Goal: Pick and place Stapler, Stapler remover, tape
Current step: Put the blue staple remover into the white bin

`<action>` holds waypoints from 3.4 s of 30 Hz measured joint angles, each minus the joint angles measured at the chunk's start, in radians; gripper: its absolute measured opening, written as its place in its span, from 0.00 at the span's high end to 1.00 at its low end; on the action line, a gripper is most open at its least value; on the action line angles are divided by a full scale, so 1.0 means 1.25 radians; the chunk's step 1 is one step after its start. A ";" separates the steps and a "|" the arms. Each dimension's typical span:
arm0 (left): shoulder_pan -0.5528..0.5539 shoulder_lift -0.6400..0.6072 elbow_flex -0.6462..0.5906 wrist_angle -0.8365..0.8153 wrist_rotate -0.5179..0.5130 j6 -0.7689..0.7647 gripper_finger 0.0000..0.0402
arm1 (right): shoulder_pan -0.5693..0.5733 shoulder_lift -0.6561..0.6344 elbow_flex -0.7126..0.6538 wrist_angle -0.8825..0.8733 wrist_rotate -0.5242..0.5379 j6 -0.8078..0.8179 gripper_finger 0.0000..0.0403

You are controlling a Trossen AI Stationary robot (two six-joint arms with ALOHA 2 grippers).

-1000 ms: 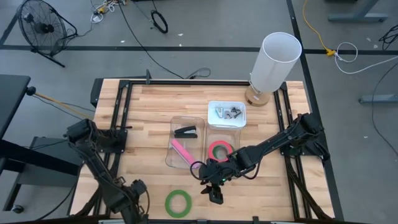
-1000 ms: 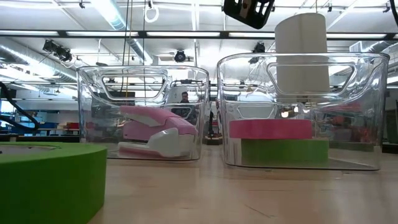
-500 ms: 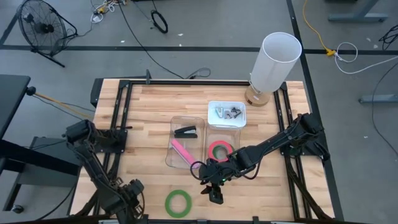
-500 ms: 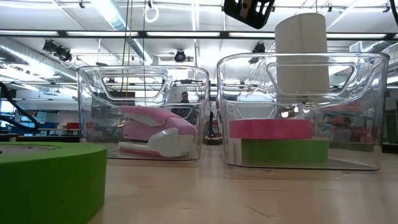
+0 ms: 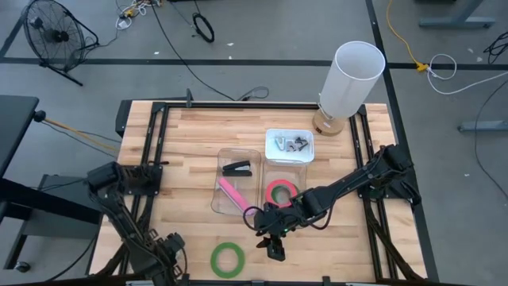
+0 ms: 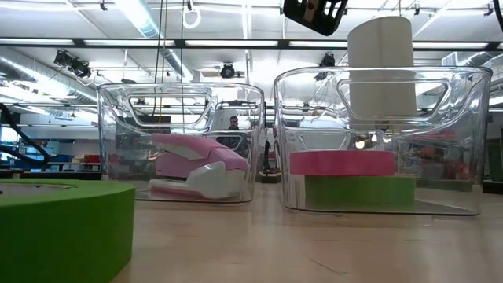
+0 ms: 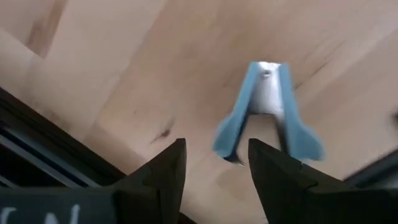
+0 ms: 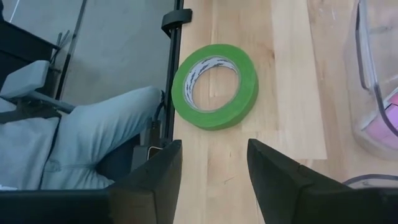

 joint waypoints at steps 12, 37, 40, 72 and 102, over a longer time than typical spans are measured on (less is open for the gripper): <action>0.001 0.041 0.000 0.004 -0.062 0.068 0.62 | 0.000 0.000 0.000 0.000 0.009 -0.002 0.55; 0.004 0.041 0.230 -0.346 -0.697 0.079 0.89 | 0.003 0.000 0.000 0.093 0.136 0.043 0.55; 0.026 0.041 0.258 -0.360 -0.813 0.131 0.89 | 0.003 0.000 0.000 0.166 0.169 0.029 0.55; 0.206 0.041 0.284 -0.286 -1.071 0.401 0.89 | -0.030 0.000 0.000 0.254 0.249 -0.033 0.47; 0.208 0.041 0.284 -0.282 -1.059 0.402 0.89 | -0.074 0.000 0.001 0.262 0.291 -0.059 0.82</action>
